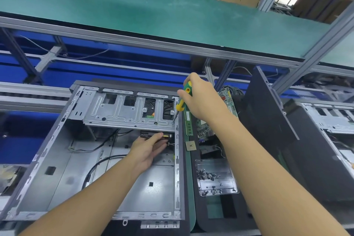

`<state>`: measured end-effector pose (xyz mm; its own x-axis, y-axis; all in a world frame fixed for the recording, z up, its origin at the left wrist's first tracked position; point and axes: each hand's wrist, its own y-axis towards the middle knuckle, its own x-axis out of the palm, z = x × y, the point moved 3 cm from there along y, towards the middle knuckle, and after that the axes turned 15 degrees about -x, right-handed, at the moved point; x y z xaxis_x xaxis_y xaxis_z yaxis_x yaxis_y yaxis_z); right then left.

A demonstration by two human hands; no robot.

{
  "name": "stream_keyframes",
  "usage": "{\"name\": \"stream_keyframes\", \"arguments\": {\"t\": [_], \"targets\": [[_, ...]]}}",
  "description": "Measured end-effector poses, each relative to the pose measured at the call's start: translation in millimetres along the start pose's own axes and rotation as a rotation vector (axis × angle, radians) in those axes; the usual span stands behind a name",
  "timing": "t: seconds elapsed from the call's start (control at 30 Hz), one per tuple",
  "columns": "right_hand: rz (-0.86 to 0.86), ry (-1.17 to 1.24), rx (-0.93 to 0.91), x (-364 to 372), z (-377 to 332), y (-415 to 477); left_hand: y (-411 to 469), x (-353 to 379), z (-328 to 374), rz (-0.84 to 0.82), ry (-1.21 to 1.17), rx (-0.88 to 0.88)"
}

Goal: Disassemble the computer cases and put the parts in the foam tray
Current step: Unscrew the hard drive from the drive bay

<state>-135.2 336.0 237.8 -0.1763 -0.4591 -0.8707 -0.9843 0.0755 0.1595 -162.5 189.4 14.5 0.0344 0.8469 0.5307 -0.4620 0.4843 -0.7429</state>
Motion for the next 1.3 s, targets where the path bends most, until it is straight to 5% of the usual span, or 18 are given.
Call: {"name": "stream_keyframes", "arguments": {"t": [0.5, 0.57, 0.67, 0.77, 0.93, 1.3], "targets": [[-0.002, 0.000, 0.009, 2, 2, 1, -4, 0, 1, 0.010, 0.031, -0.014], [0.012, 0.009, 0.010, 0, 2, 1, -12, -2, 2, 0.057, 0.147, -0.063], [0.028, 0.003, 0.005, -3, 2, 0, -33, -2, 10, 0.085, 0.665, -0.101], [0.054, 0.037, 0.001, -7, 1, 0, -53, 10, 25, 0.043, 0.932, 0.066], [0.072, 0.030, -0.010, -14, -5, -1, -66, 40, 58, 0.293, 0.955, 0.572], [0.173, 0.053, -0.001, -45, -2, -19, -49, 78, 57, 0.224, 1.144, 0.666]]}}
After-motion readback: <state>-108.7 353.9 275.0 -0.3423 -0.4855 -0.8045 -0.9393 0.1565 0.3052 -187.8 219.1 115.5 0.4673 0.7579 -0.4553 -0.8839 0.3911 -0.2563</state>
